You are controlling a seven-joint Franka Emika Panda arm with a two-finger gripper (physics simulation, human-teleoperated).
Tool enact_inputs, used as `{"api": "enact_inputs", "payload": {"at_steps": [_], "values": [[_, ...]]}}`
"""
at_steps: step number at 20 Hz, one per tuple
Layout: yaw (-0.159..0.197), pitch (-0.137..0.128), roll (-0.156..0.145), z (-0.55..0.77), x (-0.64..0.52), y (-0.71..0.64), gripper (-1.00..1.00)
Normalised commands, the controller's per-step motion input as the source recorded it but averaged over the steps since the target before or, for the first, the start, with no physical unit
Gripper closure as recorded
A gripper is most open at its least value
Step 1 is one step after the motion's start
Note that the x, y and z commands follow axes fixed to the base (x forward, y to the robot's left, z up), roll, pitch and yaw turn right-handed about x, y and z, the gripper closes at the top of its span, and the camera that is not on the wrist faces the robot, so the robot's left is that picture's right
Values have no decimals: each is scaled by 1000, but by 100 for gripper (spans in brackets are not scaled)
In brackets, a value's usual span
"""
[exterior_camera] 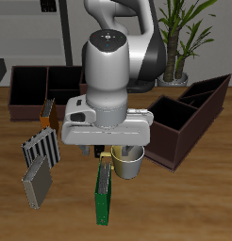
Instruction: Place the green book into the left desk caddy's right compartment
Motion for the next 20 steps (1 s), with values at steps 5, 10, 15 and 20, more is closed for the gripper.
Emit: {"api": "enact_inputs", "payload": {"at_steps": [5, 10, 15, 20], "values": [[0, 15, -17, -138, 9, -79, -100], [-23, 33, 14, -252, 134, -16, -100], [-40, 46, -6, -179, 243, 27, -100], [-3, 28, 7, -92, 145, 110, -100]]}}
